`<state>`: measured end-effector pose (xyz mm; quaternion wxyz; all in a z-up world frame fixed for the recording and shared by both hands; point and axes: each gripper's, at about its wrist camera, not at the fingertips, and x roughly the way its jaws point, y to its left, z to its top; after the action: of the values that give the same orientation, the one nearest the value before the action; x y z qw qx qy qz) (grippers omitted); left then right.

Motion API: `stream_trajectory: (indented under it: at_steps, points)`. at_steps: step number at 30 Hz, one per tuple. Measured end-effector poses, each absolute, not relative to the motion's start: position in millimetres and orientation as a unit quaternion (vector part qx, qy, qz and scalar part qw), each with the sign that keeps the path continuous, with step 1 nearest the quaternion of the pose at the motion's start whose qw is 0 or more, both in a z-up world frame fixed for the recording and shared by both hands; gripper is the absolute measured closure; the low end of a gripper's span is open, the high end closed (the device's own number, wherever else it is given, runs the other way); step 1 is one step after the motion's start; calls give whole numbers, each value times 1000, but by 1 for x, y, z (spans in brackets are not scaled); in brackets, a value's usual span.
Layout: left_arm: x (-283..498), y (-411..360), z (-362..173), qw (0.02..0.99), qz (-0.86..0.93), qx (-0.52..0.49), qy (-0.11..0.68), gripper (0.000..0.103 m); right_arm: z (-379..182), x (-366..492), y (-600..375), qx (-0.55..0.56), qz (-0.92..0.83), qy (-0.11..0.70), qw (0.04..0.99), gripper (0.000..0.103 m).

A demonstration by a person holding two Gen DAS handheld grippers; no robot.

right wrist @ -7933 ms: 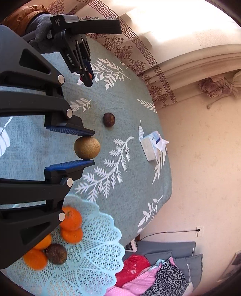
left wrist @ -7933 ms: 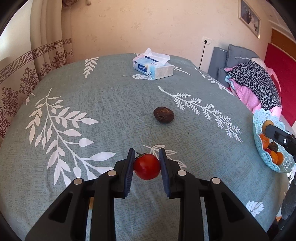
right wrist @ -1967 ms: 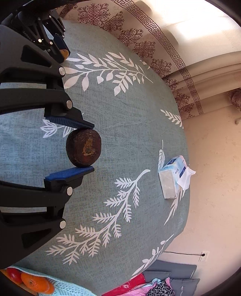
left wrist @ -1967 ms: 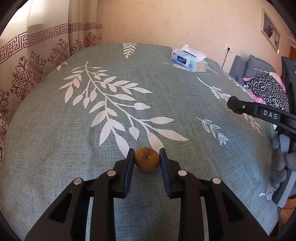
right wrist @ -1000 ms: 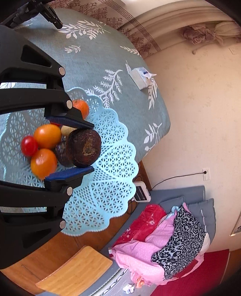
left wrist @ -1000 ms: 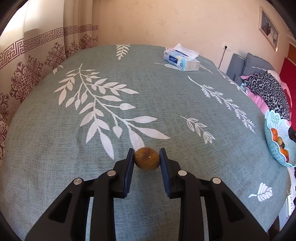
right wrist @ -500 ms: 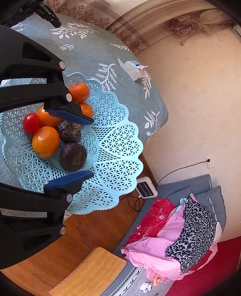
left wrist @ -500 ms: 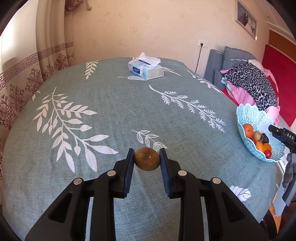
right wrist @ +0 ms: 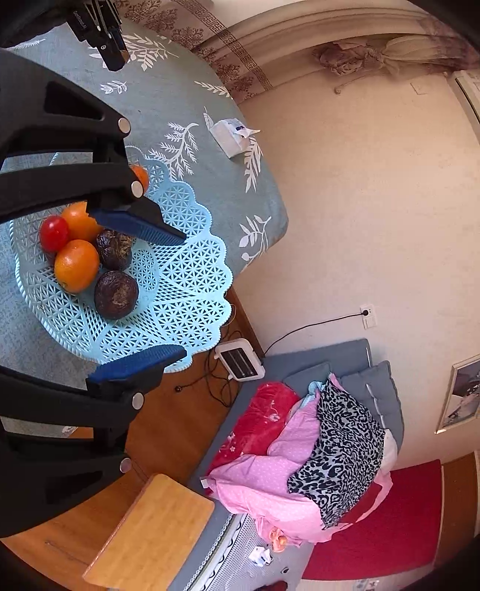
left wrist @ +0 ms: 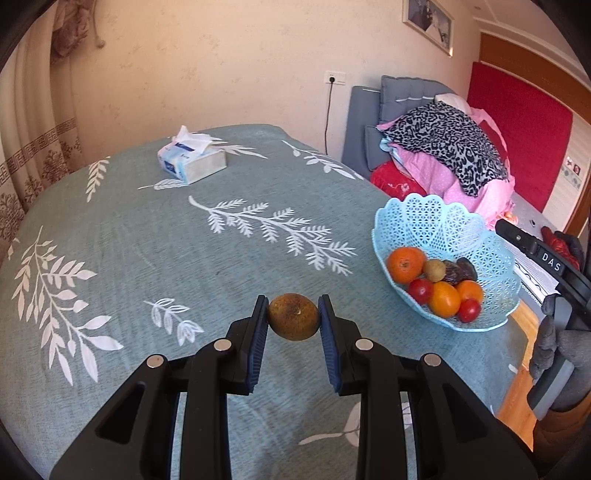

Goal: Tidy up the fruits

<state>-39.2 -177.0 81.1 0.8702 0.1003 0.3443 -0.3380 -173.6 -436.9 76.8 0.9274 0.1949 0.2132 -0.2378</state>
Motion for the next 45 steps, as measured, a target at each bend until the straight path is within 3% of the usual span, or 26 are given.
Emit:
stream_trajectory:
  at_steps: [22, 24, 26, 33, 38, 45]
  points:
    - [-70, -286, 60, 799, -464, 130, 359, 74, 71, -185, -448, 218, -240, 201, 925, 45]
    - [-70, -287, 58, 797, -467, 130, 361, 69, 71, -184, -448, 219, -240, 202, 924, 45]
    - [-69, -285, 57, 801, -463, 126, 359, 48, 70, -184, -448, 219, -239, 202, 924, 45]
    - [-61, -273, 58, 818, -437, 125, 353, 46, 72, -188, -448, 220, -243, 196, 924, 38]
    - [-61, -260, 64, 847, -400, 140, 322, 19, 72, -193, -447, 224, -244, 196, 923, 26]
    - [-62, -247, 70, 874, -357, 162, 286, 13, 70, -193, -436, 223, -228, 204, 926, 12]
